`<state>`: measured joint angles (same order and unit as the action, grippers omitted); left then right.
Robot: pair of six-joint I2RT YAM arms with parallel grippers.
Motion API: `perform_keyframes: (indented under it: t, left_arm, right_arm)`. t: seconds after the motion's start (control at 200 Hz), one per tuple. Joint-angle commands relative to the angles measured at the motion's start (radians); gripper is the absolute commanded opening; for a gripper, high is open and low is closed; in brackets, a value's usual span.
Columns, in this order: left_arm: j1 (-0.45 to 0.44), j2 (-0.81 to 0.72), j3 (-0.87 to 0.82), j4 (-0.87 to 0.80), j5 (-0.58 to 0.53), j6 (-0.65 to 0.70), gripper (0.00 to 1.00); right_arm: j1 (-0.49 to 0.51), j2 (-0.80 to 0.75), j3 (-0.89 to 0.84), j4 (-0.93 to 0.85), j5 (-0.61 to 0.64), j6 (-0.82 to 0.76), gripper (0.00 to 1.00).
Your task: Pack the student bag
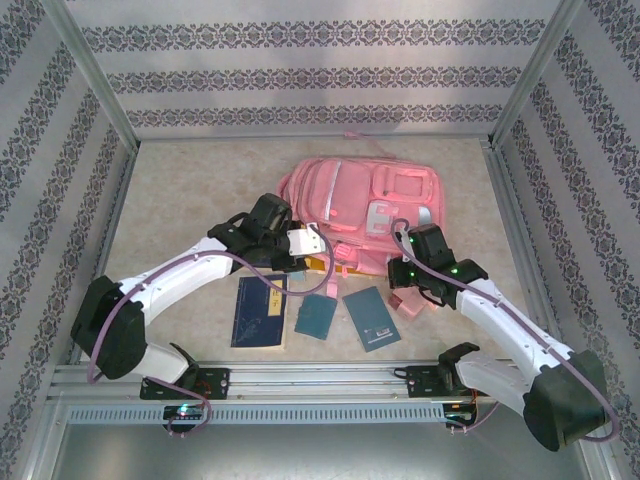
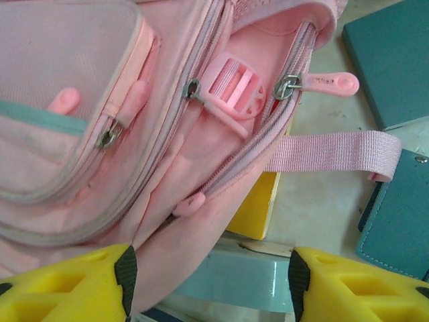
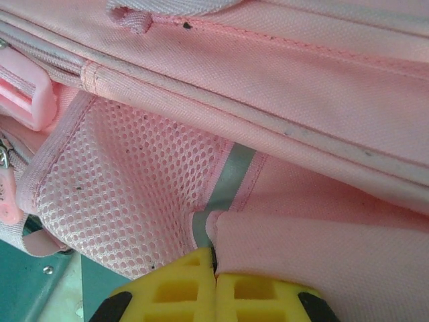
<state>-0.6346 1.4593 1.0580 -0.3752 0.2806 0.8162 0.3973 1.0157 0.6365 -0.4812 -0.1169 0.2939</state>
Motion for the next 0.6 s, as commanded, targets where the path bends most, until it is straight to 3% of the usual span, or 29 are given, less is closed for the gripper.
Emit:
perform_keyframes:
  t: [0.0,0.595]
  left_arm:
    - [0.004,0.055,0.064,-0.072,0.053,0.146,0.59]
    - [0.001,0.160,0.111,0.006,0.000,0.162,0.53]
  right_arm:
    - [0.012,-0.020,-0.005,0.022,-0.023,-0.038,0.00]
    - [0.009,-0.009,-0.018,0.046,-0.053,0.010,0.00]
